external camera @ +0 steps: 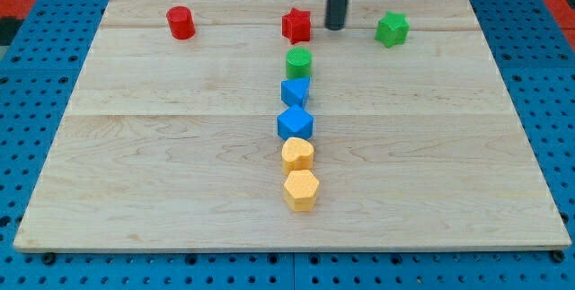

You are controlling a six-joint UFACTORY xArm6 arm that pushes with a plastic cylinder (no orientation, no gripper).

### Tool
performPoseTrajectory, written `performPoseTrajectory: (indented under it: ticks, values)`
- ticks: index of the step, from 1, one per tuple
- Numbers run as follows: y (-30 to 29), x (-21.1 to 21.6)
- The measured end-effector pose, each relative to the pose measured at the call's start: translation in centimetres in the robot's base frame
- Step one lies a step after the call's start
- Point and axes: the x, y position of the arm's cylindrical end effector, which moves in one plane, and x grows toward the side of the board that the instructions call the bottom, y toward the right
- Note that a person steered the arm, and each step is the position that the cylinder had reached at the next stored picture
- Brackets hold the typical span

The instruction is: Push the red star into the red circle

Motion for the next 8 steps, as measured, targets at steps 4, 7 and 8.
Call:
performPoseTrajectory:
  ticks: [4,7,8]
  values:
    - [-5.8,-0.3]
    - [-7.5,1.9]
    - [-11.2,-1.4]
